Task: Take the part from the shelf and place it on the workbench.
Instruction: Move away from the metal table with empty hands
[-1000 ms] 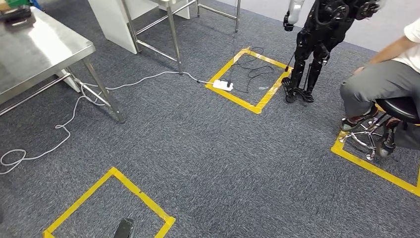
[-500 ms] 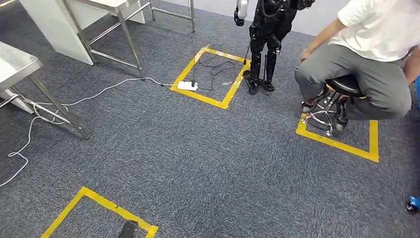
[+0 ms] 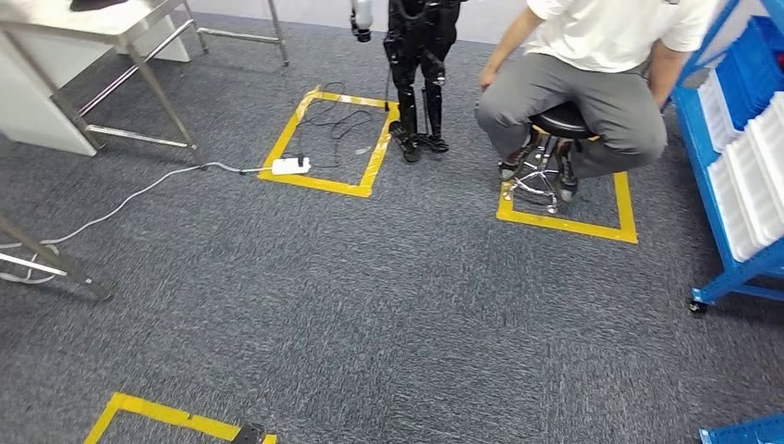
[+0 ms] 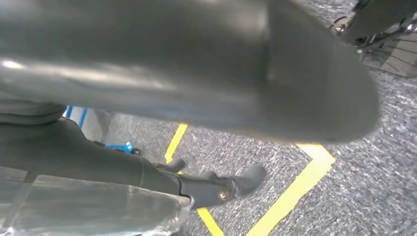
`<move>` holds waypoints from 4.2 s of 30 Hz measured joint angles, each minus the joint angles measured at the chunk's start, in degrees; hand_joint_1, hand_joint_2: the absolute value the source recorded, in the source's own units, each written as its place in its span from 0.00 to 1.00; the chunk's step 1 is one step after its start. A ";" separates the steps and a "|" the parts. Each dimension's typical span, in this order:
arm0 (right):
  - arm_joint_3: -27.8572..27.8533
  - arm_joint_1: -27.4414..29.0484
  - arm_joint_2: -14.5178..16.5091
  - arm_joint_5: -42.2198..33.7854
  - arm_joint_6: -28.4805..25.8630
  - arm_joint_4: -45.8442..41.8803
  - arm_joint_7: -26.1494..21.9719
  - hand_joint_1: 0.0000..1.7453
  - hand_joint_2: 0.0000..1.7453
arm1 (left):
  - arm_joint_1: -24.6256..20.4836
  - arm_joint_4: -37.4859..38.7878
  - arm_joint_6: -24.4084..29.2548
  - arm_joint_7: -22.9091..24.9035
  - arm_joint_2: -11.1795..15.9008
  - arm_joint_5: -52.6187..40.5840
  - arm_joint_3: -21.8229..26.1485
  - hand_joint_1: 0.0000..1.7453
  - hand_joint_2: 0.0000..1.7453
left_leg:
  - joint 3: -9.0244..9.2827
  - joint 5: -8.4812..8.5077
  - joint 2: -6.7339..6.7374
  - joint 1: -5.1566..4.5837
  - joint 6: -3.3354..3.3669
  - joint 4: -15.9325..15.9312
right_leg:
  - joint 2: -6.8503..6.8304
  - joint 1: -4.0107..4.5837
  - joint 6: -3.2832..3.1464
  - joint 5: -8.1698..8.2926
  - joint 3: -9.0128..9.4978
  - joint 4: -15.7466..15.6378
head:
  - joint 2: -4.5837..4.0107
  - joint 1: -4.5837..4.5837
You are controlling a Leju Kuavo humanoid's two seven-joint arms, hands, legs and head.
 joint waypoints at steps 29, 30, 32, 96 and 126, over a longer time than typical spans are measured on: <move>-3.02 0.27 -1.57 -0.44 6.21 0.01 -4.33 0.00 0.00 | 0.39 0.17 0.32 -0.75 0.93 -1.20 -0.10 0.00 0.00 | -0.35 0.11 -0.94 -0.02 0.40 0.22 | -0.71 -0.56 0.76 -0.16 0.10 0.31 | 0.00 0.16; -3.02 0.26 -1.59 -0.42 6.29 0.01 -4.38 0.00 0.00 | 0.36 0.17 0.41 -0.76 0.97 -1.20 -0.09 0.00 0.00 | -0.23 -0.03 -0.35 -0.06 0.02 0.30 | -0.38 -0.23 0.22 -0.09 -0.06 0.37 | 0.00 0.04; -3.02 0.44 -1.69 -0.42 6.38 0.02 -4.45 0.00 0.00 | 0.27 0.17 0.51 -0.79 0.90 -1.20 -0.09 0.00 0.00 | 0.02 -0.48 -0.27 0.44 -0.72 0.60 | 1.09 -0.23 -0.80 0.07 -0.20 0.37 | 0.00 -0.09; -4.56 0.51 -0.79 0.68 6.09 0.02 -3.98 0.00 0.00 | -0.01 0.49 0.85 -0.18 0.44 -2.35 0.18 0.00 0.00 | -2.41 -4.58 -3.82 1.34 -0.78 6.28 | 3.10 -0.64 -1.88 0.27 -0.44 0.46 | 0.00 -0.14; -5.25 0.30 -0.57 3.14 4.92 0.02 -3.36 0.00 1.00 | -0.18 0.49 0.84 -0.80 0.50 -3.61 1.08 0.00 1.00 | -2.88 -3.53 -3.38 1.36 -0.89 5.70 | 1.63 -1.01 -1.62 -0.94 -0.88 2.08 | 0.00 -0.40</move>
